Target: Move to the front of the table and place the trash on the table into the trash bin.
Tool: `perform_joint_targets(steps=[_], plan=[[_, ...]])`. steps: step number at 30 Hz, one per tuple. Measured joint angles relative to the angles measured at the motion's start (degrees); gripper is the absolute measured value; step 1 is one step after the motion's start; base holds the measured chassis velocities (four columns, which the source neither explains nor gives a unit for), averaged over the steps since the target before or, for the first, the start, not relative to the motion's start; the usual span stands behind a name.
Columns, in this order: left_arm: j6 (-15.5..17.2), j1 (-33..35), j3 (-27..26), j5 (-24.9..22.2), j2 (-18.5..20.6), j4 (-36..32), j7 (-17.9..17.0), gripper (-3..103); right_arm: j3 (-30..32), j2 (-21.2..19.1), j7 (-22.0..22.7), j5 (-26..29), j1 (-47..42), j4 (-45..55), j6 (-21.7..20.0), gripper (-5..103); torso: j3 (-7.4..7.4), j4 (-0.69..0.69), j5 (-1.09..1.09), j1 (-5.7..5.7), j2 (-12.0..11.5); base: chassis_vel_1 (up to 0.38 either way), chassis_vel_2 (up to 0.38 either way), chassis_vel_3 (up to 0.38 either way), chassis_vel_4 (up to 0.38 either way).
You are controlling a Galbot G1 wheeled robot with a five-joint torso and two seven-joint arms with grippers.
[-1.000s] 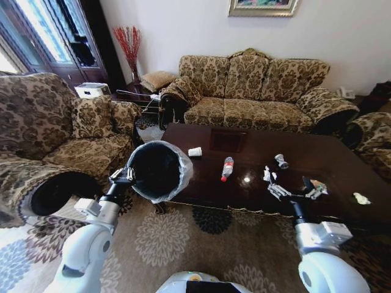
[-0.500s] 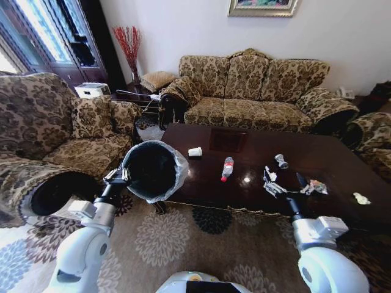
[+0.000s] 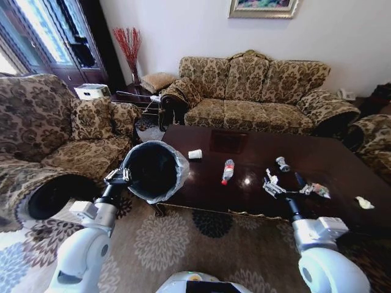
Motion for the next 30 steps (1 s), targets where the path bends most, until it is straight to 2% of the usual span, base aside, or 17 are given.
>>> perform_joint_targets(steps=[11, 20, 30], plan=[[-0.1, -0.5, 0.4, 0.1, -0.2, 0.1, -0.1, 2, -1.2, 0.0, 0.2, -0.5, 1.5, -0.7, 0.3, 100, 0.02, 0.00, -0.02, 0.06, 0.0, -0.177, 0.180, 0.171, -0.187], [-0.1, -0.3, -0.3, 0.1, -0.1, 0.9, -0.8, 2, -1.8, -1.3, 0.0, -0.1, 4.3, -3.3, 0.8, 100, -0.02, -0.01, 0.00, -0.03, 0.0, -0.009, 0.016, 0.021, -0.012], [-0.2, -0.3, 0.0, 1.7, -1.0, 1.7, -1.6, 2, -1.8, -1.6, -0.3, 0.6, 5.2, -5.8, 3.7, 100, 0.01, -0.01, 0.00, 0.02, 0.0, 0.000, 0.000, 0.000, 0.000]])
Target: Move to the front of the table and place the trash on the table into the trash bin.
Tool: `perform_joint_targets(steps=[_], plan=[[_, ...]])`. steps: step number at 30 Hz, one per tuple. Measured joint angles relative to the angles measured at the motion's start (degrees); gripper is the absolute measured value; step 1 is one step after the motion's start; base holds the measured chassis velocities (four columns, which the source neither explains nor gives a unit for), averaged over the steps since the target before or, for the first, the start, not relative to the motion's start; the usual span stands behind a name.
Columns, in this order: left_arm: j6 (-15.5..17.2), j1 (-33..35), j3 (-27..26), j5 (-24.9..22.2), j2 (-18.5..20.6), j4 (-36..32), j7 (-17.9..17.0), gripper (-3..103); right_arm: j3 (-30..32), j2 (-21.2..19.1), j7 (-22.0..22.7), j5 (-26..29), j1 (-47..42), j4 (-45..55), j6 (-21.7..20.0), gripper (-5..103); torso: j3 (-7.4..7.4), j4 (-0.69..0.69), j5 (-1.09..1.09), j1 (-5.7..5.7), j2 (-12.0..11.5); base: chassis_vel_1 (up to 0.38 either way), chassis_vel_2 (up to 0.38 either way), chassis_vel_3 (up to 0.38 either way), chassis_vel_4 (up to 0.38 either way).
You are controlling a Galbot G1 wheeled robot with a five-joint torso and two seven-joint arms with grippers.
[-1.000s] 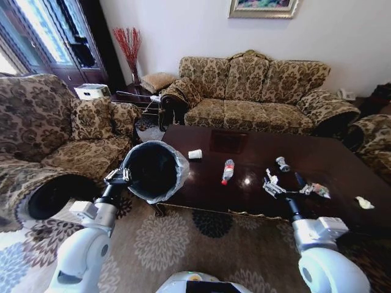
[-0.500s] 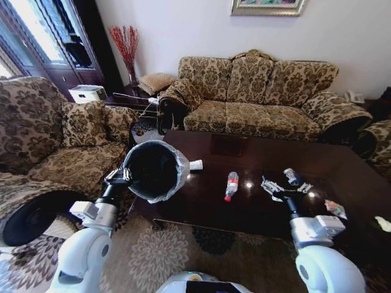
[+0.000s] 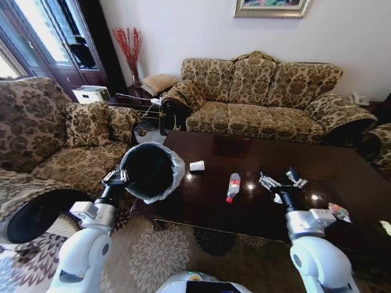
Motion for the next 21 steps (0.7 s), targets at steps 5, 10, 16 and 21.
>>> perform_joint_targets(steps=[5, 10, 16, 21], plan=[[0.0, 0.4, 0.0, 0.3, -0.1, 0.0, 0.0, 2, 0.2, 0.1, -1.0, 0.0, -0.2, -0.6, 0.4, 100, 0.00, 0.01, -0.01, -0.01, 0.0, 0.068, 0.056, 0.043, 0.057], [0.0, 0.4, 0.0, 0.8, -0.2, -0.2, -0.2, 2, 0.2, 0.4, -2.5, 0.0, -0.1, -1.2, 0.6, 100, 0.00, 0.04, -0.01, -0.01, 0.0, 0.069, 0.076, 0.069, 0.056], [-1.5, 0.4, 0.6, 2.1, -0.2, 0.3, -0.3, 2, -0.1, 0.6, -4.2, 0.4, 0.4, -3.4, -0.1, 100, -0.01, -0.01, 0.00, -0.02, 0.0, -0.017, 0.030, 0.024, -0.014], [-1.5, 0.8, 0.9, 2.2, -0.3, 0.2, -0.2, 2, 0.1, 0.4, -4.5, 0.6, 1.3, -4.6, 0.1, 100, -0.01, 0.01, -0.01, -0.02, 0.0, -0.110, 0.108, 0.114, -0.101]])
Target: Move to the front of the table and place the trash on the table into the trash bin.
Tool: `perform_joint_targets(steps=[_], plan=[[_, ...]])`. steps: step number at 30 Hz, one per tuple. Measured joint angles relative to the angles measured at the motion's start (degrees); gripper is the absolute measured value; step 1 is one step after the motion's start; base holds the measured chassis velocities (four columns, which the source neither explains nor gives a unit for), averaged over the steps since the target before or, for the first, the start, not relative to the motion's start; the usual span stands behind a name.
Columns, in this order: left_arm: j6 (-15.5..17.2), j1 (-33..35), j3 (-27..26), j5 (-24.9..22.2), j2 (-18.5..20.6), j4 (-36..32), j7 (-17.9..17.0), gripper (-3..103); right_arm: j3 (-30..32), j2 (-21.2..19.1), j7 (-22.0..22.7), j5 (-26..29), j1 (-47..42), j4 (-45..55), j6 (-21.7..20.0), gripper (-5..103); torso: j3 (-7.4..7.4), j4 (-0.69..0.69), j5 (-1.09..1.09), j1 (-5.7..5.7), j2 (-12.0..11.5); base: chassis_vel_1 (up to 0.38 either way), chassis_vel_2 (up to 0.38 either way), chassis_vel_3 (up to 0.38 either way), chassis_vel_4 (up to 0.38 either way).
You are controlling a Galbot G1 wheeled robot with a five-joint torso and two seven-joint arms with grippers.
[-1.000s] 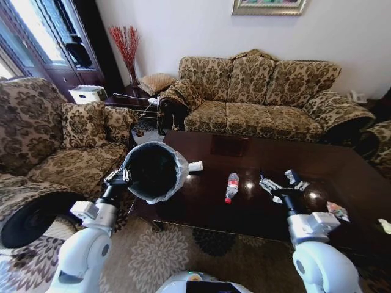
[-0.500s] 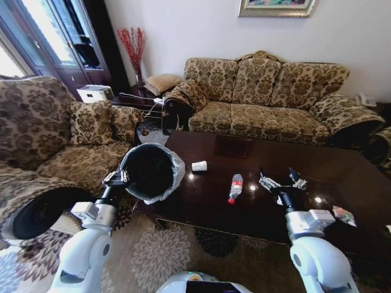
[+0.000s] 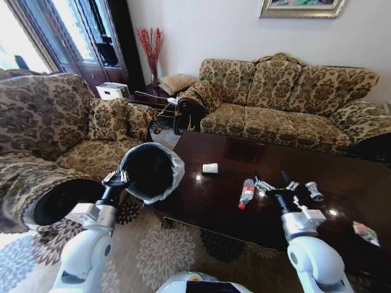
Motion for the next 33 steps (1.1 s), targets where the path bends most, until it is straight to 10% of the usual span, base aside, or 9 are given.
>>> perform_joint_targets(steps=[22, 33], plan=[[1.5, -2.6, 0.8, -4.1, 3.2, 1.5, -2.4, 2, -8.3, -3.0, -2.9, -2.7, 6.7, -13.1, 0.8, 100, -0.03, -0.05, 0.00, -0.07, 0.0, -0.123, 0.133, 0.129, -0.117], [0.5, -2.9, -1.7, -4.3, 3.3, 2.3, -4.2, 2, -23.0, -6.5, -5.1, 2.5, 17.8, -27.7, 0.9, 100, 0.02, 0.00, 0.00, 0.04, 0.0, 0.003, 0.006, 0.004, 0.005]])
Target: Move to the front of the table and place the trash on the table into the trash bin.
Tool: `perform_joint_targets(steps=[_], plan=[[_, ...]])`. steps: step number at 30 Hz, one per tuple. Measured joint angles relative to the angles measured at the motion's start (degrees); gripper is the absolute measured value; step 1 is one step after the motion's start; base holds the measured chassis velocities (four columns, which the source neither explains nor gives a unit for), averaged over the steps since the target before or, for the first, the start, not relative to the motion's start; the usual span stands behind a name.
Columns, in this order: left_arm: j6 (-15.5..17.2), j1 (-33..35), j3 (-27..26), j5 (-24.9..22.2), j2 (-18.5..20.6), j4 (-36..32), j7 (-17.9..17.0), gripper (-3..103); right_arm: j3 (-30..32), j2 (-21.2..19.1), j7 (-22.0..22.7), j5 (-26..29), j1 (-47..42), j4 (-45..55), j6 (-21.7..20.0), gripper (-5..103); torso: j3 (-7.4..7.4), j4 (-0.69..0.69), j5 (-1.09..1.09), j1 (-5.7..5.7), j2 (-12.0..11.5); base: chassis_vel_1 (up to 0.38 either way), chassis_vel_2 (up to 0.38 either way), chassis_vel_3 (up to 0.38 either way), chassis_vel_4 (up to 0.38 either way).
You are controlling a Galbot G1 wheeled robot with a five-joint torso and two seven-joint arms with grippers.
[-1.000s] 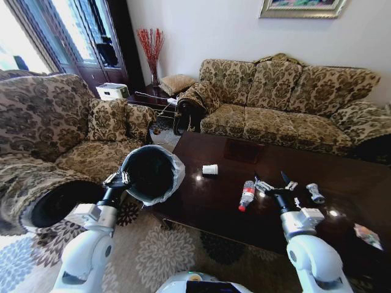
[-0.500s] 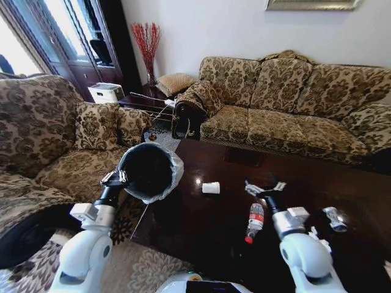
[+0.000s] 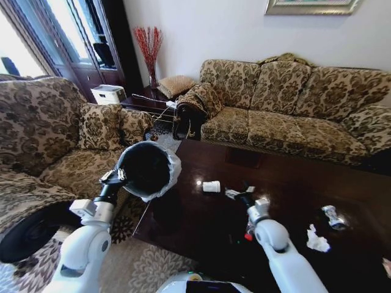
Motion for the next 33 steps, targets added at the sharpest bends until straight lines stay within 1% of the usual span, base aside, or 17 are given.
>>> perform_joint_targets(steps=[1, 3, 8, 12, 17, 21, 28, 29, 30, 31, 33], plan=[[0.0, 0.0, 0.0, 0.0, 0.0, 0.0, 0.0, 2, 0.0, 0.0, 0.0, 0.0, 0.0, 0.0, 0.0, 100, 0.00, 0.00, 0.00, 0.00, 0.0, 0.000, 0.000, 0.000, 0.000], [0.3, -0.6, 0.1, 0.6, 0.1, 0.5, -0.3, 2, -2.8, -0.3, -0.2, 0.9, 2.3, -2.3, -0.2, 100, -0.01, 0.00, -0.01, -0.04, 0.0, 0.000, 0.000, 0.000, 0.000], [0.6, -0.5, 0.3, 0.7, 0.0, 0.5, -0.3, 2, -4.8, -0.2, -0.8, 1.1, 4.5, -5.2, -0.4, 100, -0.01, -0.01, -0.02, -0.03, 0.0, 0.000, 0.000, 0.000, 0.000], [1.0, -0.3, 0.0, 0.7, -0.1, 0.1, -0.2, 2, -6.6, 1.0, -0.7, 1.5, 7.6, -9.1, -0.5, 100, -0.01, 0.00, -0.01, -0.02, 0.0, 0.000, 0.000, 0.000, 0.000], [1.2, -0.2, -0.2, 0.7, -0.1, -0.1, -0.1, 2, -7.4, 1.2, -1.1, 1.5, 9.2, -11.0, -0.8, 100, -0.01, 0.00, -0.01, -0.02, 0.0, 0.000, 0.000, 0.000, 0.000], [1.6, 0.2, -0.2, 0.9, -0.4, -0.6, 0.1, 2, -7.8, 1.1, -1.1, 1.6, 10.8, -12.8, -1.8, 100, -0.01, -0.01, -0.01, -0.02, 0.0, 0.000, 0.000, 0.000, 0.000], [1.8, 0.0, -0.2, 0.9, -0.5, -0.6, 0.2, 2, -9.2, 1.2, -1.9, 1.8, 12.8, -15.9, -1.5, 100, -0.01, -0.01, 0.00, -0.02, 0.0, 0.000, 0.000, 0.000, 0.000], [1.8, 0.0, -0.3, 0.9, -0.5, -0.5, 0.2, 2, -9.6, 1.5, -2.3, 1.8, 13.2, -16.4, -1.5, 103, -0.01, 0.00, 0.00, -0.02, 0.0, 0.000, 0.000, 0.000, 0.000], [1.8, 0.0, -0.3, 0.9, -0.5, -0.3, 0.2, 2, -9.8, 1.7, -2.7, 1.8, 13.5, -16.8, -1.5, 100, -0.01, 0.00, 0.00, -0.02, 0.0, 0.000, 0.000, 0.000, 0.000], [1.8, 0.0, -0.3, 0.9, -0.5, -0.3, 0.2, 2, -9.8, 1.7, -2.7, 1.8, 13.5, -16.8, -1.5, 100, -0.01, 0.00, 0.00, -0.02, 0.0, 0.000, 0.000, 0.000, 0.000], [1.8, 0.0, -0.4, 1.0, -0.4, -0.1, 0.4, 2, -9.9, 2.0, -3.9, 1.3, 13.9, -17.8, -1.0, 90, -0.01, 0.00, 0.00, -0.02, 0.0, 0.000, 0.000, 0.000, 0.000]])
